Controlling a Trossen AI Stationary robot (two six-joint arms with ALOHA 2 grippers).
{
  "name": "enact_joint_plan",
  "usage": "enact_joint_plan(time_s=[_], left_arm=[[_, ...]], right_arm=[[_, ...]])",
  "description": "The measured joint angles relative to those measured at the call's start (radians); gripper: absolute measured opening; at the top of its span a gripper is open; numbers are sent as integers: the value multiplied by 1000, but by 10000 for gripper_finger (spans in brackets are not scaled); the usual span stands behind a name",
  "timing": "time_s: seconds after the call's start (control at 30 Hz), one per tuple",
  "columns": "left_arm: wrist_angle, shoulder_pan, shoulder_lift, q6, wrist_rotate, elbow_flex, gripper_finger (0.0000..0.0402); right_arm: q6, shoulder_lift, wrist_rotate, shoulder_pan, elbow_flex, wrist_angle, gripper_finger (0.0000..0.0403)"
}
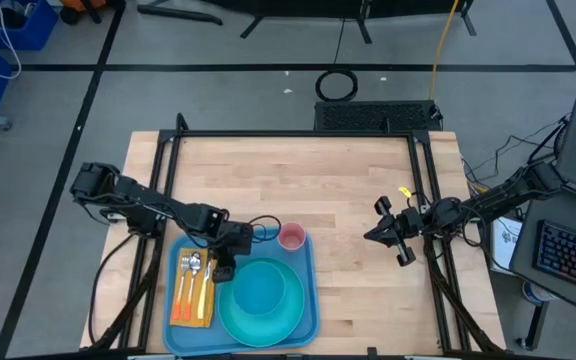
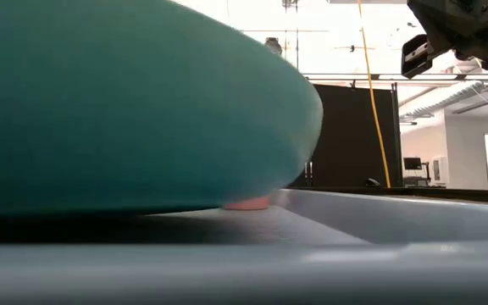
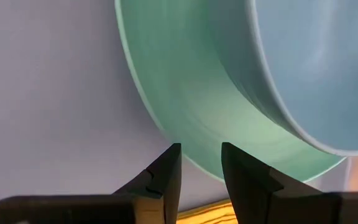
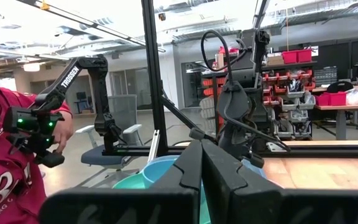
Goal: Set up tray
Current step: Adjust the green plate on the blue tray
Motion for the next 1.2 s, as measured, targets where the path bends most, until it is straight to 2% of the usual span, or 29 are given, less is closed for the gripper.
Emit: enact_joint_plan(time_s=[0.23,0.47,0.93,1.2], left_arm=[[-13,2,-26,-4,-5,-1,120],[17,-3,-39,-33,44,-1,120],[27,-29,-37,-36,-15,-1,120],[55,-30,10,-45,15,0,120]], right_arm=[[0,0,0,0,0,0,0],[0,0,0,0,0,0,0],[0,0,0,0,0,1,0],[0,0,0,0,0,1,0]])
